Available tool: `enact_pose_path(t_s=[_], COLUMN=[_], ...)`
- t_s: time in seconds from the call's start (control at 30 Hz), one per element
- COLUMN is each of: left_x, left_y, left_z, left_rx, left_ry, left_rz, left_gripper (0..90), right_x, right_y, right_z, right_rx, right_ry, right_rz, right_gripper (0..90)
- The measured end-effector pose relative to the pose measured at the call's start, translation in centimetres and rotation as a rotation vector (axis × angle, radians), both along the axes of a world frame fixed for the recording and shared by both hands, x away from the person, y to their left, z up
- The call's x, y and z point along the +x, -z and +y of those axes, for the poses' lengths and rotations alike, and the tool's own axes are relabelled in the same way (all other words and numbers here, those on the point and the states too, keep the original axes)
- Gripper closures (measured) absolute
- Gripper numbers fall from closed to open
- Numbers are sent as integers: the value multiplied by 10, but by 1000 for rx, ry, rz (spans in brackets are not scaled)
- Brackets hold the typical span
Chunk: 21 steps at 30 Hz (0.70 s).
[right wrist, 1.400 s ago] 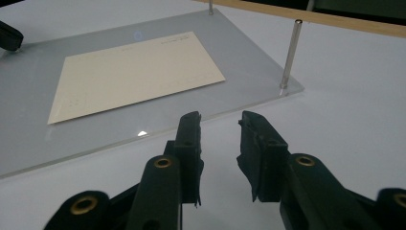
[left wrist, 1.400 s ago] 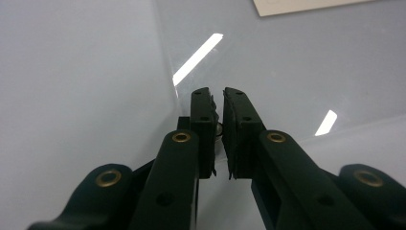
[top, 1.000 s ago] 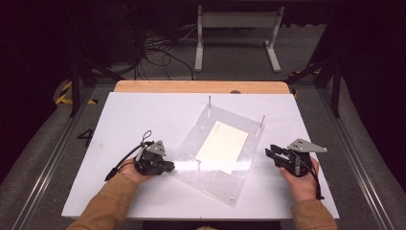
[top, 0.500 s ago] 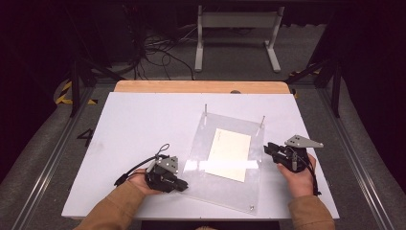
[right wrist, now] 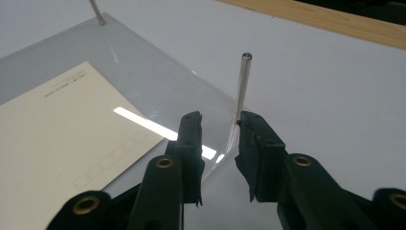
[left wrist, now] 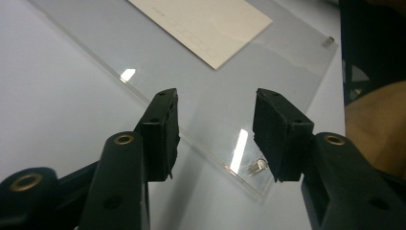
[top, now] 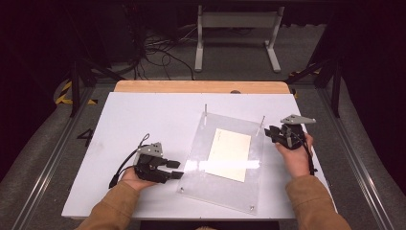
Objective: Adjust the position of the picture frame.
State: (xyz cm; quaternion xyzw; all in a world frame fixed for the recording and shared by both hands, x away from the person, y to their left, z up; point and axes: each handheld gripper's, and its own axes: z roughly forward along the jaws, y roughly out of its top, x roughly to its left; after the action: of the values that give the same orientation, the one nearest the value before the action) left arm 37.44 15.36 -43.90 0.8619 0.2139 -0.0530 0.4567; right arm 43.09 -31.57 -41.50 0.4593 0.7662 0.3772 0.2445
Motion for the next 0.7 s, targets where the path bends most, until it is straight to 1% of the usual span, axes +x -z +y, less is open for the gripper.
enact_pose_path(t_s=[0.03, 0.07, 0.1, 0.13, 0.23, 0.27, 0.3, 0.33, 0.37, 0.4, 0.43, 0.47, 0.5, 0.53, 0.6, 0.7], left_x=[1, 1, 0, -1, -3, -3, -4, -4, -4, -4, -5, -6, -6, -6, -7, -7], left_y=[2, 2, 3, 3, 3, 3, 3, 3, 4, 4, 5, 5, 6, 6, 6, 8], left_z=[3, 3, 5, 6, 11, 13, 15, 17, 19, 22, 23, 24, 26, 27, 28, 29], left_rx=[-10, -10, 4, 11, 6, 5, 2, 2, 1, 8, 6, 6, 5, 6, 9, 17], left_ry=[-6, -6, -24, -31, -51, -61, -71, -90, -99, -110, -120, -133, -141, -147, -158, -173], left_rz=[21, 21, 13, 13, 2, 4, 1, 7, 7, 6, 5, 11, 14, 12, 9, 9], left_gripper=[468, 455, 455, 440, 439, 438, 438, 437, 436, 437, 436, 437, 438, 439, 442, 447], right_x=[11, 11, 16, 22, 32, 35, 38, 40, 42, 43, 45, 46, 47, 49, 51, 57], right_y=[0, 0, 1, 2, 3, 4, 5, 5, 5, 5, 4, 2, 2, 0, -3, -10], right_z=[1, 1, 1, 2, 7, 10, 12, 15, 18, 20, 22, 21, 20, 21, 27, 42], right_rx=[-6, -6, -11, -14, -30, -40, -51, -70, -89, -123, -162, -167, -150, -147, -168, -187], right_ry=[13, 13, 19, 24, 17, 10, 8, 11, 9, 11, 16, 19, 16, 1, -24, -75], right_rz=[16, 16, 18, 31, 43, 32, 36, 37, 33, 24, 20, 22, 30, 25, 8, -16], right_gripper=[698, 698, 702, 700, 700, 701, 697, 702, 721, 771, 839, 844, 848, 849, 849, 849])
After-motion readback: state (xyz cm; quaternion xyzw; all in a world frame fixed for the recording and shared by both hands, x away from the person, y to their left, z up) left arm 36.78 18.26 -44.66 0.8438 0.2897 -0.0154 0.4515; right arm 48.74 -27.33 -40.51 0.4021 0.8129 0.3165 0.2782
